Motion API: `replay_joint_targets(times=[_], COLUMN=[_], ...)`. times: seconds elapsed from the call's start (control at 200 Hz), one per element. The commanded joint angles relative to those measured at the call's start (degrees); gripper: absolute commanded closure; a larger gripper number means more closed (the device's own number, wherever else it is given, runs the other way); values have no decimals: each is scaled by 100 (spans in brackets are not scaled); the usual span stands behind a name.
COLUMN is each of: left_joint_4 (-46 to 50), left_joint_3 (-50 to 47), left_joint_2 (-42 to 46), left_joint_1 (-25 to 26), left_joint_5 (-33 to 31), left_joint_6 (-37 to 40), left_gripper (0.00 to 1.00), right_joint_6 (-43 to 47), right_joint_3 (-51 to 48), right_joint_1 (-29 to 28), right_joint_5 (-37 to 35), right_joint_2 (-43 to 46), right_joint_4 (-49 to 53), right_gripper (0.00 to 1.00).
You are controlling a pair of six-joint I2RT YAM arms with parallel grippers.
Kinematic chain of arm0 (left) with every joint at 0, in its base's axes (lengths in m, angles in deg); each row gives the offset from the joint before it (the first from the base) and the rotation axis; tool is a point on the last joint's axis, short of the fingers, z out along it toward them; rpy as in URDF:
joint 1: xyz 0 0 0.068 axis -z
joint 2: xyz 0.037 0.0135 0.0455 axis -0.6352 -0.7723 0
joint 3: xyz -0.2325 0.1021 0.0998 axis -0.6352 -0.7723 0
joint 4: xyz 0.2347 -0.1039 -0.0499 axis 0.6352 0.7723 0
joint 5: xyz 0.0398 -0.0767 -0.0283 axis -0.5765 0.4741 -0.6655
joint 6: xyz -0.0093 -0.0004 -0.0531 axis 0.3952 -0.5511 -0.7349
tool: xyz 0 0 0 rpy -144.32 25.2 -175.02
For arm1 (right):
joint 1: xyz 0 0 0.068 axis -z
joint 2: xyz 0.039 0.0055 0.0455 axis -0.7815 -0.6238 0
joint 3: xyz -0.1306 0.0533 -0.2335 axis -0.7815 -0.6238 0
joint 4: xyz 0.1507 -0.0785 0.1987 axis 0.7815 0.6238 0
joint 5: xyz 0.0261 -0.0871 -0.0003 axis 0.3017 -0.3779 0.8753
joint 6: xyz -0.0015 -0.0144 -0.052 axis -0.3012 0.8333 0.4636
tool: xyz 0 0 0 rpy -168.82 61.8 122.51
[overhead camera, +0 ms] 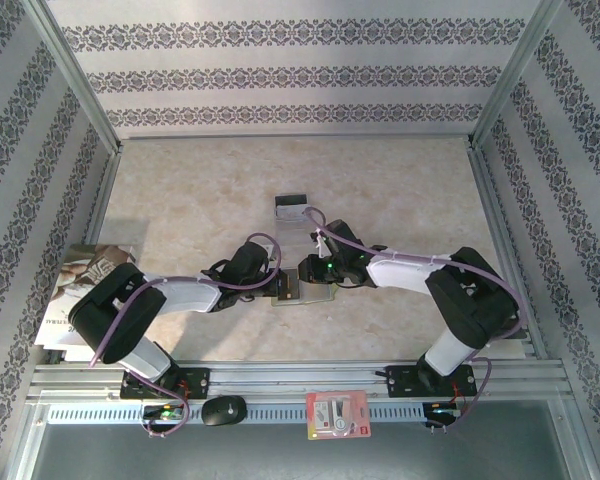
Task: Take the credit cards out of the card holder
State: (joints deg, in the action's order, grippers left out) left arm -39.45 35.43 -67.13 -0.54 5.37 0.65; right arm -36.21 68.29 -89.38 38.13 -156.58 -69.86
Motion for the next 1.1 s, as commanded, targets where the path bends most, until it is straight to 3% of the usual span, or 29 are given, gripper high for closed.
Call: replay_joint_targets(times=[0.0, 0.545, 1.099], left_joint_4=[-210, -468, -253], left_joint_3=[-87, -117, -182], left_joint_2=[-140, -330, -281], left_joint_1=[-66, -167, -302], left_joint_5=[140, 283, 198], left_joint_6=[-100, -248, -255], left_gripper=[88, 92, 100], right_joint_6=[-281, -624, -51], right_joint_3=[-124, -186, -91], right_joint_1=[55, 141, 38], right_joint_5=[307, 363, -721], right_joint_2=[-162, -356, -103], right_joint_4=[-427, -638, 316], right_gripper=[79, 84, 100])
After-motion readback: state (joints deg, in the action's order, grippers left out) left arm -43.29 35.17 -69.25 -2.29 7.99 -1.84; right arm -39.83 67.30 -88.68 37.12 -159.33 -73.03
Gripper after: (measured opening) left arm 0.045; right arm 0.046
